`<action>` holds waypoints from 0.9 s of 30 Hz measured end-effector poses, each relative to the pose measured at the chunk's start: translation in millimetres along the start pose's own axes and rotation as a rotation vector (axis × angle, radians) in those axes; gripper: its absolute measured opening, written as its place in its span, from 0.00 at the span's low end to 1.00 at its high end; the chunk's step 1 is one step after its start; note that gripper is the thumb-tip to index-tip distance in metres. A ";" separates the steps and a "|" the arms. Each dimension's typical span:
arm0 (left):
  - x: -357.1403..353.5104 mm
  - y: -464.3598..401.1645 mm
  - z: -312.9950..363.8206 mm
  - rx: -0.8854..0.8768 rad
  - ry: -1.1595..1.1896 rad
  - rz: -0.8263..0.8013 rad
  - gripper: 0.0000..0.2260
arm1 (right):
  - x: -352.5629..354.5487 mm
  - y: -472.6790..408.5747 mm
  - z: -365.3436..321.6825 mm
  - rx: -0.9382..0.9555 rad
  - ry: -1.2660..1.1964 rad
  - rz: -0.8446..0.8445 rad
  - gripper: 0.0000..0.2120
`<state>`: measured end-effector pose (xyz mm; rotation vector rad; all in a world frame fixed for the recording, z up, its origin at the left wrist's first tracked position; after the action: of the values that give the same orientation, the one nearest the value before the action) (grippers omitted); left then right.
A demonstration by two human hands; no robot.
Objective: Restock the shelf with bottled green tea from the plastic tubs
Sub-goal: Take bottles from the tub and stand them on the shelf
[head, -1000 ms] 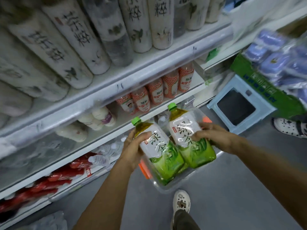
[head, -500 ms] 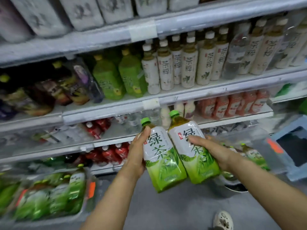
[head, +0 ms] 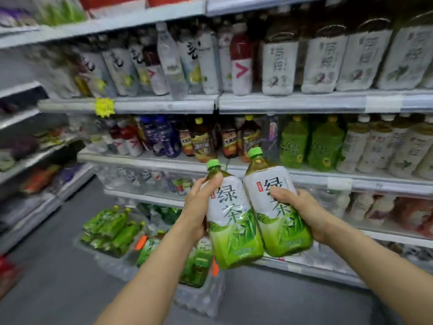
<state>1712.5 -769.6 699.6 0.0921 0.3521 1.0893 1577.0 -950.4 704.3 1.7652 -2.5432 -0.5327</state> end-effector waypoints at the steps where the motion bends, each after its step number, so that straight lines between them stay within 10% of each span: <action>1: 14.2 -2.9 17.6 -0.033 0.001 0.011 0.41 | -16.8 -11.4 -10.3 0.020 0.008 -0.015 0.26; 27: 347.2 -180.7 343.0 -0.346 0.015 0.024 0.41 | -409.9 -265.7 -183.4 0.378 0.065 -0.173 0.23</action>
<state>2121.2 -514.5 896.6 -0.2203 0.1725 1.1605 2004.7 -710.4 882.2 2.0881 -2.5932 0.0137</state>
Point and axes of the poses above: each hand's wrist, its own y-axis away from the middle knuckle, its own x-axis out of the back of the hand, z = x × y, the point moved 8 cm from there along -y, towards the middle knuckle
